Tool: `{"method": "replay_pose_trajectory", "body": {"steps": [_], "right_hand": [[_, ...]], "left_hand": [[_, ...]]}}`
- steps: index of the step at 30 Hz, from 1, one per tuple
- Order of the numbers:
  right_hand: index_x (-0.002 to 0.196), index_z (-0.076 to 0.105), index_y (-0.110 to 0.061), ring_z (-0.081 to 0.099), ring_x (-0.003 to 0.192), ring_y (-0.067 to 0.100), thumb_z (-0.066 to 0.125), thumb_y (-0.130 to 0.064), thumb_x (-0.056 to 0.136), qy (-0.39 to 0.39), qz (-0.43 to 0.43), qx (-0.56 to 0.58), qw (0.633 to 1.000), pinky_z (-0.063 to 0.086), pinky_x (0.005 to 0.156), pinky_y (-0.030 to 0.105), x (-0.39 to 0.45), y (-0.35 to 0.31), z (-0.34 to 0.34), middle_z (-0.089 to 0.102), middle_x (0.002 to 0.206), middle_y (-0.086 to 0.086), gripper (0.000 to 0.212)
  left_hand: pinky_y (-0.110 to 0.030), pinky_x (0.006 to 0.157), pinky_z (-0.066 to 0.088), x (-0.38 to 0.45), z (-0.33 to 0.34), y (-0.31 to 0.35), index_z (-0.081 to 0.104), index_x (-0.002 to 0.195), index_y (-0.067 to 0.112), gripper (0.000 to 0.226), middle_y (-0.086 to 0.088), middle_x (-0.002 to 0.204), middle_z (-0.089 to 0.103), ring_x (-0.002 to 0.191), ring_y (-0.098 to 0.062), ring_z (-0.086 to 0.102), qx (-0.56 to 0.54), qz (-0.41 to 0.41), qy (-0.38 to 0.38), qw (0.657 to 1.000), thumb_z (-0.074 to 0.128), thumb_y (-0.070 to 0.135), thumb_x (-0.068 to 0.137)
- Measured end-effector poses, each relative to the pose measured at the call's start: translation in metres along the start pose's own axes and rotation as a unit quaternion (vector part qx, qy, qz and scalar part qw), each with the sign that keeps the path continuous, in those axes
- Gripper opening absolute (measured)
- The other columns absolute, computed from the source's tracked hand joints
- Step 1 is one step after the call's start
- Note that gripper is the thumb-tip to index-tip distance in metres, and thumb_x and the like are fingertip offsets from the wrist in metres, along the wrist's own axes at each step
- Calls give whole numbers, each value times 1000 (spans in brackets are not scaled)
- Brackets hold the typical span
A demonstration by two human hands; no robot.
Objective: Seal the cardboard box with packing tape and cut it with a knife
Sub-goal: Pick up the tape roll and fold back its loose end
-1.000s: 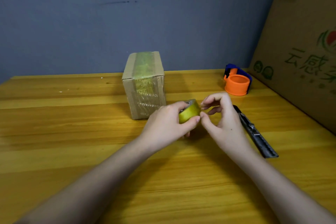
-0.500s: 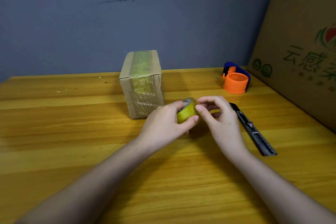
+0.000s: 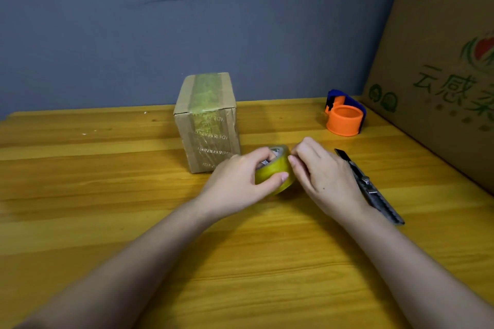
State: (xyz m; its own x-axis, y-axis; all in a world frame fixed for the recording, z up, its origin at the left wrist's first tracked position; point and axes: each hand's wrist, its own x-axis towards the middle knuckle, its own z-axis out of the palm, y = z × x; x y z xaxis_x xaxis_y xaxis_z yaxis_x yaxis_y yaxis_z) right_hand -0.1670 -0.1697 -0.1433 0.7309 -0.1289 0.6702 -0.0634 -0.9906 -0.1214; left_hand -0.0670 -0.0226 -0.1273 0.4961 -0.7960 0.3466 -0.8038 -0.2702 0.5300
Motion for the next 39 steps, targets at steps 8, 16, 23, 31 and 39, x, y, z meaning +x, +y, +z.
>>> {"method": "replay_pose_trajectory", "body": {"steps": [8,16,23,31,39], "right_hand": [[84,41,-14,40,70,14,36,-27,94,-9,-14,57,998,31,61,30,0,2,-4,47,77,2,18],[83,42,-19,42,66,13,36,-30,91,-22,-5,146,989,33,60,33,-6,-17,-9,45,76,-7,15],[72,40,-23,40,57,4,40,-31,93,-31,90,288,953,30,54,16,3,-11,-17,45,62,-13,22],[70,40,-16,35,57,7,48,-45,88,-36,154,311,937,30,55,31,7,6,-20,38,59,-9,34],[69,42,-9,39,51,12,47,-26,97,-130,197,468,852,35,51,27,19,6,-34,40,55,-2,33]], "left_hand": [[-23,57,48,0,-3,8,51,90,23,23,2,59,69,48,-4,62,-56,-9,-32,998,57,46,86],[-38,72,53,1,-5,4,49,98,27,24,1,77,71,77,-26,66,72,5,-5,997,51,47,85],[-39,70,56,4,0,4,56,83,20,40,0,67,72,65,-12,69,-57,-20,-45,997,49,59,82],[-47,69,53,1,-1,-8,58,80,14,34,-13,75,65,72,-31,63,-149,23,-85,985,56,48,77],[-27,49,48,-24,-20,20,54,96,-5,30,2,57,62,48,-13,59,-378,-37,-120,917,59,24,88]]}}
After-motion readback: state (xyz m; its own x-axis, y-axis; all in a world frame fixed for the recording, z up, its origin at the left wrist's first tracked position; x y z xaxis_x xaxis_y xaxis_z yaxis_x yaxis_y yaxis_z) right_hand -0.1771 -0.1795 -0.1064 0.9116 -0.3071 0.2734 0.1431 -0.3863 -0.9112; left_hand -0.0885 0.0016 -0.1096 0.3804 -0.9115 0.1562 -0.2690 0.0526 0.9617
